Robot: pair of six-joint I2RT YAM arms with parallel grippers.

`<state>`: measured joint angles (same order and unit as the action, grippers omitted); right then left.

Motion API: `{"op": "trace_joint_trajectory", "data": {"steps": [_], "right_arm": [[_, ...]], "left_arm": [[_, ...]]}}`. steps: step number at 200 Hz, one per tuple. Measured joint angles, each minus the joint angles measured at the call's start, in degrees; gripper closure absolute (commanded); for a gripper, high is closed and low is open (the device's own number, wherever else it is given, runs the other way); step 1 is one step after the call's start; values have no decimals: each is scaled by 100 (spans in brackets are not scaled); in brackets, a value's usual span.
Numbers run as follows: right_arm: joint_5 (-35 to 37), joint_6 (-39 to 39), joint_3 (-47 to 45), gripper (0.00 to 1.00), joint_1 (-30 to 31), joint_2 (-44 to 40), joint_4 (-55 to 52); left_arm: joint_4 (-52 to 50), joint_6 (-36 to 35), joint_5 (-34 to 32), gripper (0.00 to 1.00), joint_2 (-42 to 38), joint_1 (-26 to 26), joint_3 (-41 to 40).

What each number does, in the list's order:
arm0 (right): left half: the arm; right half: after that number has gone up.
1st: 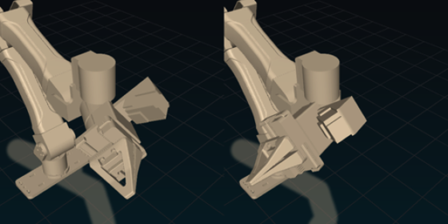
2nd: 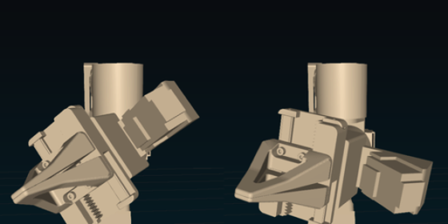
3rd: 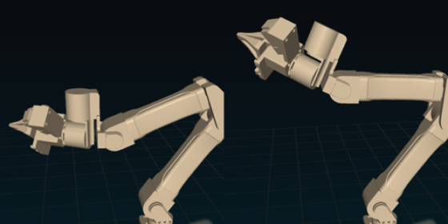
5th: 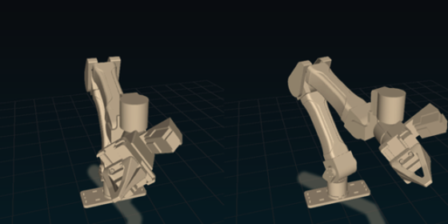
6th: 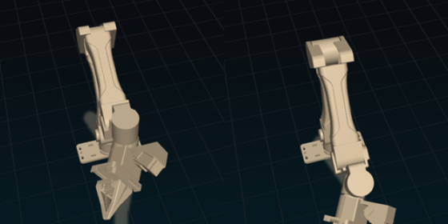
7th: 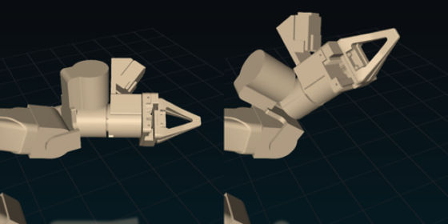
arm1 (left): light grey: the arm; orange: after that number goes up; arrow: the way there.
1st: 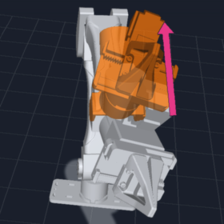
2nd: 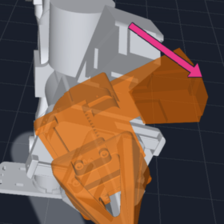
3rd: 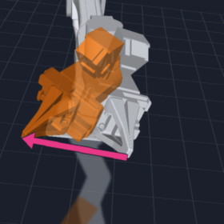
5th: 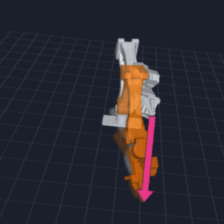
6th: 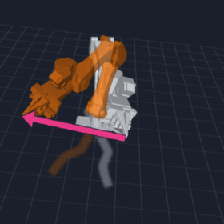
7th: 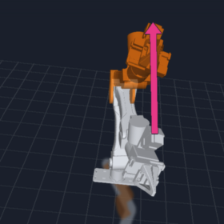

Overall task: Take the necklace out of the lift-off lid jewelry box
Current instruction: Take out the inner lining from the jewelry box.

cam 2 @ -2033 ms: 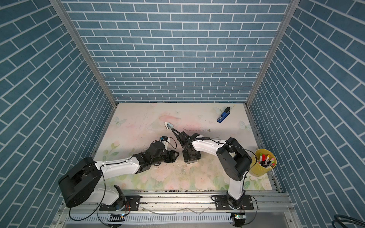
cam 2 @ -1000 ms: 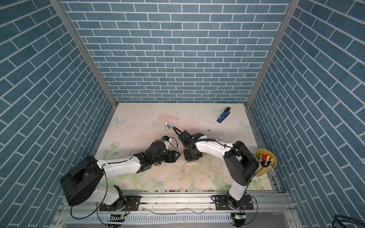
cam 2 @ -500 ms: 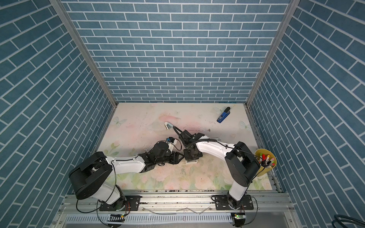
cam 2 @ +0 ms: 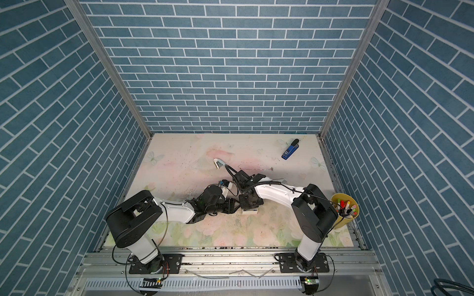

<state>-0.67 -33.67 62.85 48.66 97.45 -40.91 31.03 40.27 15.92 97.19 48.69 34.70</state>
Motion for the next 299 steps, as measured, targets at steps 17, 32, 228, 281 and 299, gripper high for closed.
{"op": "trace_joint_trajectory", "data": {"steps": [17,32,228,281,299], "right_arm": [[-4,-17,-63,82,0,-26,39],[-2,-44,-122,82,0,-70,66],[26,-114,-304,85,0,-236,332],[48,-240,-361,86,-2,-485,337],[46,-256,-361,86,-2,-538,348]], "left_arm": [[26,7,-2,45,42,0,0],[57,7,-17,45,57,0,0],[1373,304,195,44,343,0,-341],[1388,348,170,44,433,0,-411],[1357,326,170,44,424,0,-402]]}}
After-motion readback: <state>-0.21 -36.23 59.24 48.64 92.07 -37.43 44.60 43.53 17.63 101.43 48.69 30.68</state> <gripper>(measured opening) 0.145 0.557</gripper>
